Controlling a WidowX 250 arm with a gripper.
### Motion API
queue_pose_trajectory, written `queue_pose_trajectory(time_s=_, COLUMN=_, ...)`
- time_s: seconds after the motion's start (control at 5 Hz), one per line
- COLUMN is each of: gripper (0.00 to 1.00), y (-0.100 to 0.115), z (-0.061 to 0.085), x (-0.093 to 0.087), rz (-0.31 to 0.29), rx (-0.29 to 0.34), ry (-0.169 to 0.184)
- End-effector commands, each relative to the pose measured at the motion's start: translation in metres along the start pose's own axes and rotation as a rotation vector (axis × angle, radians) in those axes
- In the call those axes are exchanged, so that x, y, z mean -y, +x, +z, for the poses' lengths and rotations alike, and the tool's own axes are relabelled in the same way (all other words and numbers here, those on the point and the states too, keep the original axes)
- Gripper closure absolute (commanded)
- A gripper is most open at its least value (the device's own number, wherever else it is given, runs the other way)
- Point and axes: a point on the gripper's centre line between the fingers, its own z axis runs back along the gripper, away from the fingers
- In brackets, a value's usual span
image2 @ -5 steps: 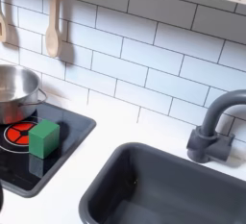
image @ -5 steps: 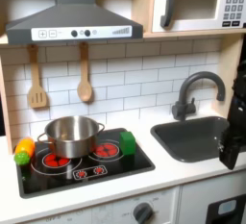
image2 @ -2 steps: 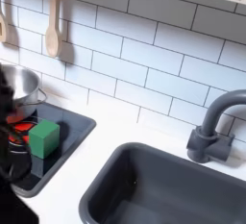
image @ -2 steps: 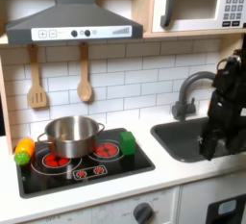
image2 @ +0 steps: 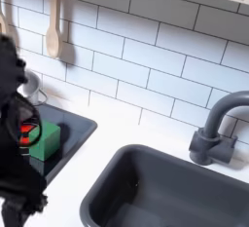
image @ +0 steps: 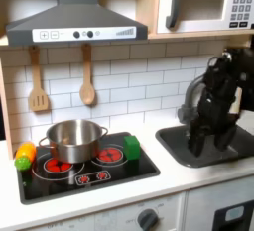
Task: Reach green block
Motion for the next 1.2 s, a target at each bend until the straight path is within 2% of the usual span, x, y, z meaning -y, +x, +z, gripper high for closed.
queue_pose_trajectory(time_s=0.0, gripper=0.0, y=0.03, z=-0.006, x=-0.014, rz=0.016, rx=0.02, ry=0.01)
queue_pose_trajectory(time_s=0.6, gripper=0.0, y=0.073, z=-0.017, x=-0.021, rz=0.035, rx=0.032, ry=0.035)
queue_pose_trajectory(time_s=0.8, gripper=0.0, y=0.087, z=-0.02, x=-0.023, rz=0.042, rx=0.044, ry=0.031)
queue_pose_trajectory(time_s=1.0, gripper=0.0, y=0.095, z=-0.025, x=-0.032, rz=0.067, rx=0.038, ry=0.037)
